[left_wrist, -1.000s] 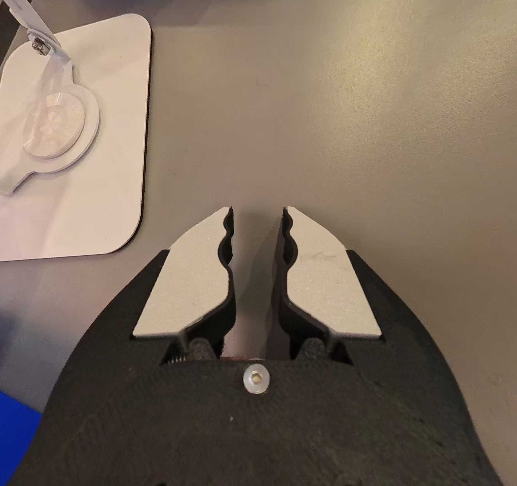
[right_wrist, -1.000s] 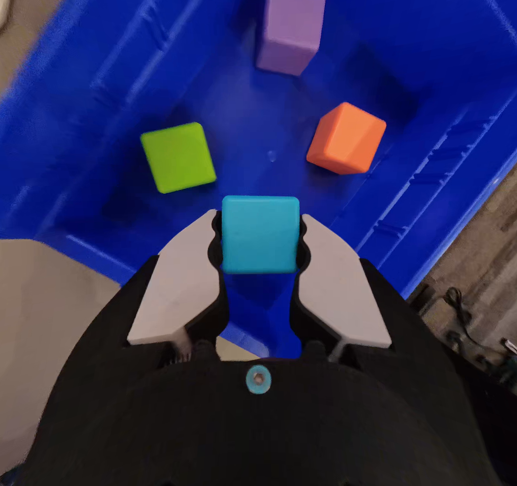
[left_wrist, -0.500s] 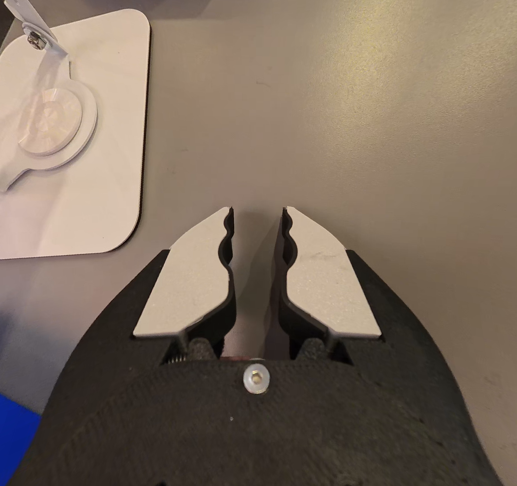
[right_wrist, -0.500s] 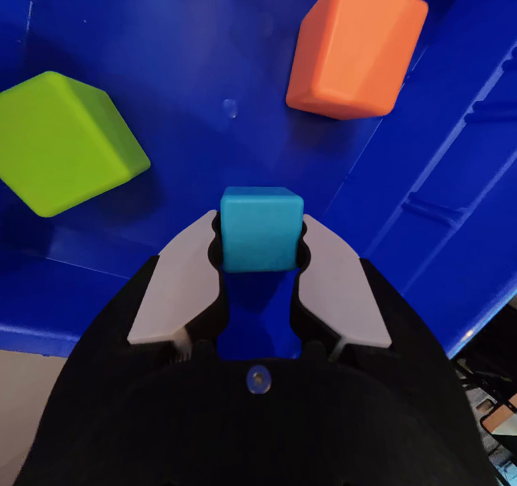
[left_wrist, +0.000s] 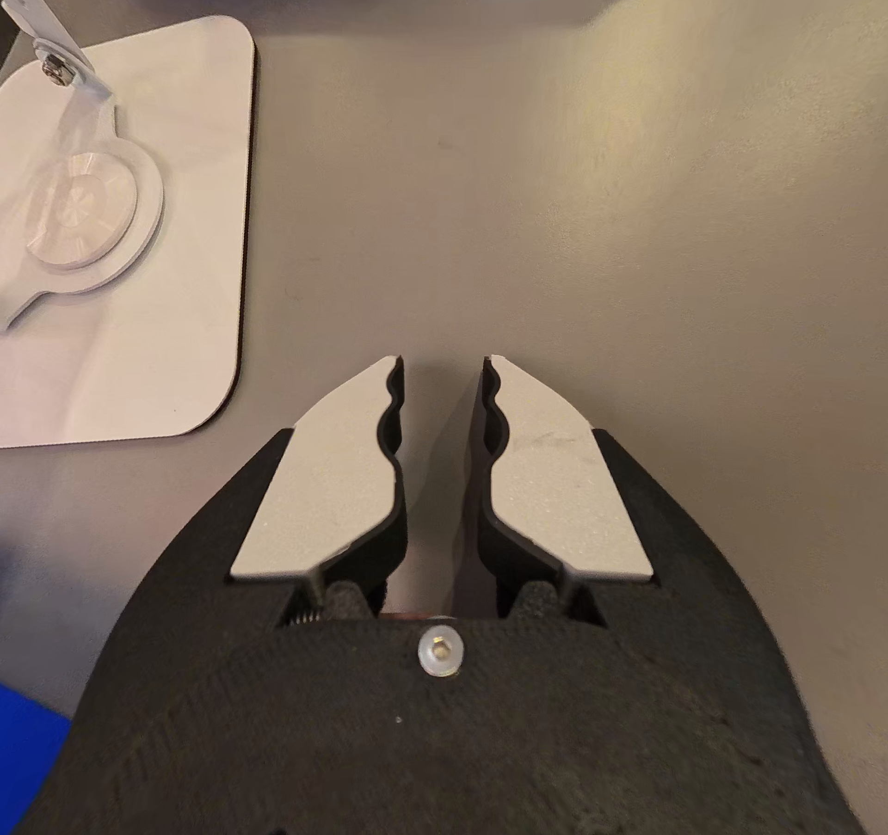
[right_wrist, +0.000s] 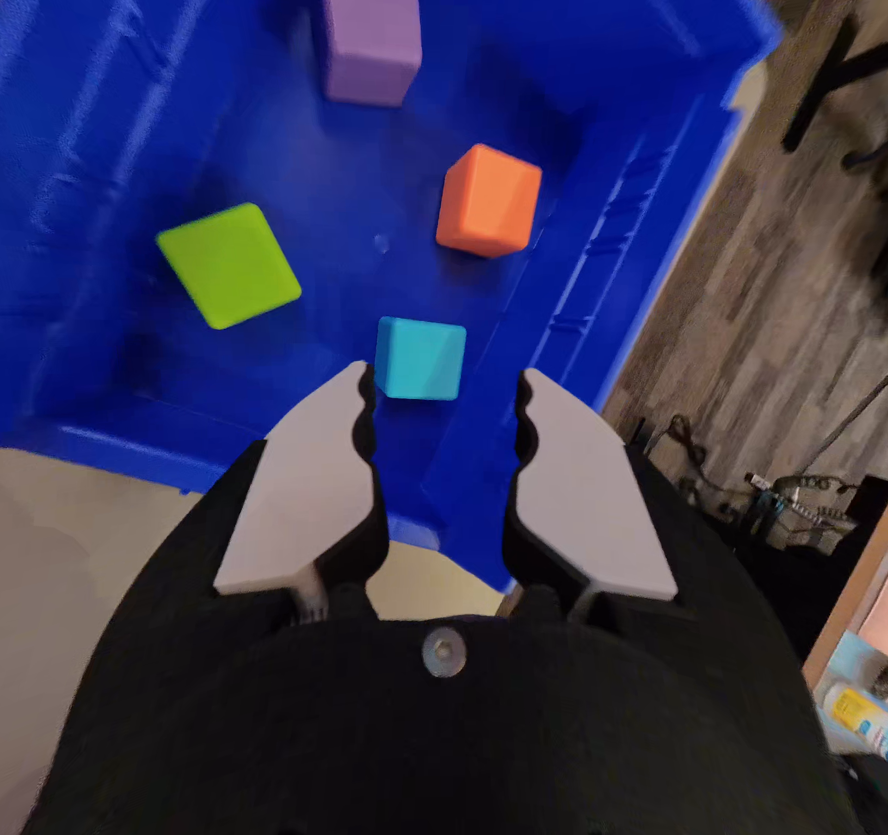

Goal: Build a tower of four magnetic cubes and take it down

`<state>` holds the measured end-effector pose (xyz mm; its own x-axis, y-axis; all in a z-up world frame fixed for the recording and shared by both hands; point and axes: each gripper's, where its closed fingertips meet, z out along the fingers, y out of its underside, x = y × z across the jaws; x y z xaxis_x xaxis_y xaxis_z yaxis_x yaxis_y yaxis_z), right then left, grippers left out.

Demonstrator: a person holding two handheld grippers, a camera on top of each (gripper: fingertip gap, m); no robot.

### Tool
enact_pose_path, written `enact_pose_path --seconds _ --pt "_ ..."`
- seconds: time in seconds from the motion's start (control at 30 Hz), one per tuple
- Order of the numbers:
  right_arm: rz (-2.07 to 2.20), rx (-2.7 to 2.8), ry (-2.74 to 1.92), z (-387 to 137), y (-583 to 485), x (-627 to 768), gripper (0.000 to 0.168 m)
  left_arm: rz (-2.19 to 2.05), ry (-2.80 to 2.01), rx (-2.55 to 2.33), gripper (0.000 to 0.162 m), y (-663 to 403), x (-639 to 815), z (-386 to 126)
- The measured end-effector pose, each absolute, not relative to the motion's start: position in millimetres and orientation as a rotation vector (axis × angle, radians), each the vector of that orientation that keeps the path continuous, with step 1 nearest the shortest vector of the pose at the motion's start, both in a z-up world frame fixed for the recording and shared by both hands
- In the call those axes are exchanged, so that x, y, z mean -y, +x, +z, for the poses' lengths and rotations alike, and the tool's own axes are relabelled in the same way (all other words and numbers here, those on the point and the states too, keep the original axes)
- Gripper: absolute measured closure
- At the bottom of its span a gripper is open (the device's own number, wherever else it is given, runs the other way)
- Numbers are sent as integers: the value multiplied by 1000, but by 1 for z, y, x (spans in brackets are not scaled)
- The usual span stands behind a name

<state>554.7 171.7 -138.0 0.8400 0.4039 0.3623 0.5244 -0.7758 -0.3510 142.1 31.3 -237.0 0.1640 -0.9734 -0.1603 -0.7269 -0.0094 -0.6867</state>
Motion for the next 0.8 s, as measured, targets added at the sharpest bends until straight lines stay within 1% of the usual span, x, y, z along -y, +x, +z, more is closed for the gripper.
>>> enact_pose_path --seconds 0.07,0.1,0.13,0.17,0.23,0.27,0.37,0.5,0.57,0.63,0.73,0.77,0.8 --pt "-336 685 -2485 -115 546 -170 128 -467 -1788 -1609 135 142 -33 -237" --pt "-330 683 -2450 -105 544 -169 128 -464 -1787 -1607 138 142 -33 -237" --pt "-336 677 -2409 -94 544 -168 131 -460 -1786 -1608 142 142 -33 -237" --pt "-337 666 -2364 -84 543 -168 140 -459 -1788 -1609 145 142 -33 -237" --pt "-326 643 -2290 -66 543 -165 144 -456 -1789 -1610 155 142 -34 -237" --pt "-319 629 -2247 -57 542 -164 150 -448 -1788 -1608 161 142 -34 -238" --pt "-322 577 -2141 -38 547 -162 165 -444 -1779 -1613 162 142 -34 -237" --pt "-295 487 -2025 -36 563 -166 165 -438 -1782 -1612 162 142 -34 -238" --pt "-312 428 -1962 -41 578 -167 162 -434 -1782 -1611 162 142 -35 -238" --pt "-323 364 -1898 -51 592 -165 154 -430 -1787 -1604 162 143 -36 -238" --pt "-365 300 -1795 -64 612 -161 151 -422 -1782 -1602 162 145 -37 -237" --pt "-365 285 -1783 -68 617 -160 144 -418 -1782 -1598 162 145 -37 -237" --pt "-343 278 -1787 -74 618 -161 140 -416 -1787 -1591 162 146 -38 -237"
